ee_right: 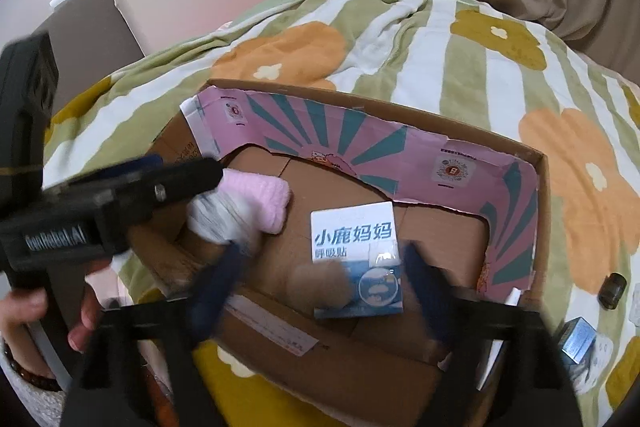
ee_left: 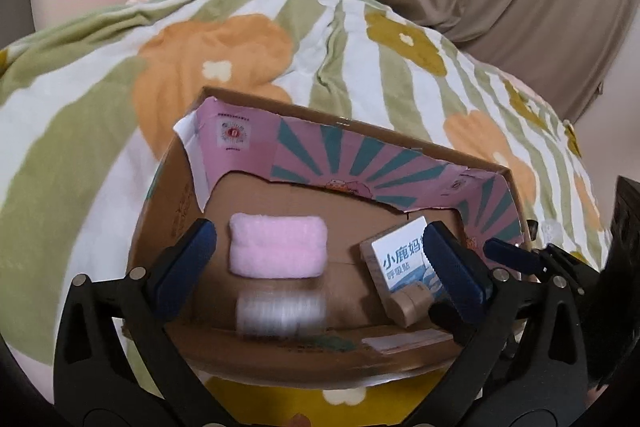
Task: Organize objects
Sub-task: 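Open the left tool releasing the tissue pack while the right tool releases the tin, then move both tools back toward the remaining items on the blanket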
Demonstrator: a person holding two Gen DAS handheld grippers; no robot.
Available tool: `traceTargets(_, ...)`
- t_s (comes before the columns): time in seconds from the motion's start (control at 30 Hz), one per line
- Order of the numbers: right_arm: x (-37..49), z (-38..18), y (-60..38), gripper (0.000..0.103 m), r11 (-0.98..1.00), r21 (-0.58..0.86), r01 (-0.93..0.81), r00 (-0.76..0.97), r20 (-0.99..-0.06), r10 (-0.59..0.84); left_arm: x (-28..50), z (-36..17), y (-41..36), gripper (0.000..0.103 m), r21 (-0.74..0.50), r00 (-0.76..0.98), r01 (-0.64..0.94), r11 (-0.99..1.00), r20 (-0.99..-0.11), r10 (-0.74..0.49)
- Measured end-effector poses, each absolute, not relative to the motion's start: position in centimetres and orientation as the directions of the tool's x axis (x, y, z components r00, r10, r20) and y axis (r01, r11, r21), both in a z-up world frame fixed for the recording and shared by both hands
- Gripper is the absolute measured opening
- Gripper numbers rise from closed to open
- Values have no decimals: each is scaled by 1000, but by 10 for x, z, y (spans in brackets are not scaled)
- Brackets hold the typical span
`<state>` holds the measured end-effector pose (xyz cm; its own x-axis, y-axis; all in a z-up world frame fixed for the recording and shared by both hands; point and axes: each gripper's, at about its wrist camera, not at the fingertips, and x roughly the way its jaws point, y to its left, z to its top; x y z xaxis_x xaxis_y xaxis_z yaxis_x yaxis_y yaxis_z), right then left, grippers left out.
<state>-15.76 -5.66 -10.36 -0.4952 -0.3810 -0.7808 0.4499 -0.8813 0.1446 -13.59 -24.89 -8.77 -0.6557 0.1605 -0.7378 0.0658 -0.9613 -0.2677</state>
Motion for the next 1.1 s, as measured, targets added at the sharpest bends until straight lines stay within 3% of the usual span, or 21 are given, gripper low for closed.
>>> traceTargets(0.5, -138, -94, -48, 86, -875, 103, 472, -523, -767, -372, -129, -78, -230, 103, -270, -651, 92, -959, -745, 148)
traceTargets(1.1, -102, -35, 21, 86, -918, 111, 381, -636, -689, -347, -94, -23, -189, 103, -268, -706, 60, -962, -692, 149)
